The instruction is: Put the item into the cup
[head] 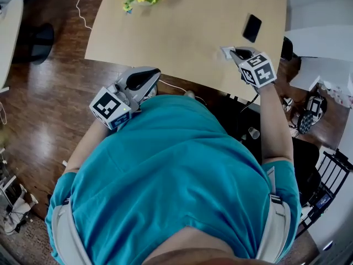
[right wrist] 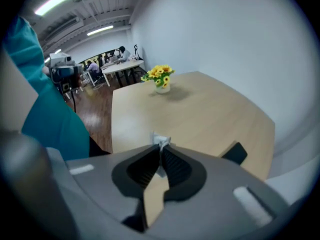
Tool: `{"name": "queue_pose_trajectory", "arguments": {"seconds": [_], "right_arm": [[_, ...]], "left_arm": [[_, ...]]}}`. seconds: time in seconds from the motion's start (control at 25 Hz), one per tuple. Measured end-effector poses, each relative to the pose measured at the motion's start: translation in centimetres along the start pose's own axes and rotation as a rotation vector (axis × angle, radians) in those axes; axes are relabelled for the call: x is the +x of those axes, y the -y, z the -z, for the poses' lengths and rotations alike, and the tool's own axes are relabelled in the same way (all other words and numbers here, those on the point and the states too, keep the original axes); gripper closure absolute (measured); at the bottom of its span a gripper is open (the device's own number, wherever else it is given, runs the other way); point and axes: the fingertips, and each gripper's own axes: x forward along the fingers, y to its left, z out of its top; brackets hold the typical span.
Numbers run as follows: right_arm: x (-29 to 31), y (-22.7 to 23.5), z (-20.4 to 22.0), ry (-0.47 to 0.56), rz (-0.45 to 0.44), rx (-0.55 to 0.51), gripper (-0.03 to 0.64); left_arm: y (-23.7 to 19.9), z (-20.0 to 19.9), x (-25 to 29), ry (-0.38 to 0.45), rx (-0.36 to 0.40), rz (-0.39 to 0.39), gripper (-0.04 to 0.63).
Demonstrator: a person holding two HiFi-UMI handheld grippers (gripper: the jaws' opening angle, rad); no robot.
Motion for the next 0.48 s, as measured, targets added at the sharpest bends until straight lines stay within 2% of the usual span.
{"name": "queue_pose_trajectory", "arguments": {"seconds": [0.12, 0.48], "right_arm": [[1.6, -0.4, 1.8, -0.046, 0.020, -0.044, 0.594], [5.8, -0.4, 4.3, -0.141, 0.052, -0.074, 0.594]], "left_arm": [[0.4, 0.0, 0.3, -0.010, 0.008, 0.003, 0.591], [0.0, 0.1, -0.5, -0.018, 0.007, -0.023, 0.591]]}}
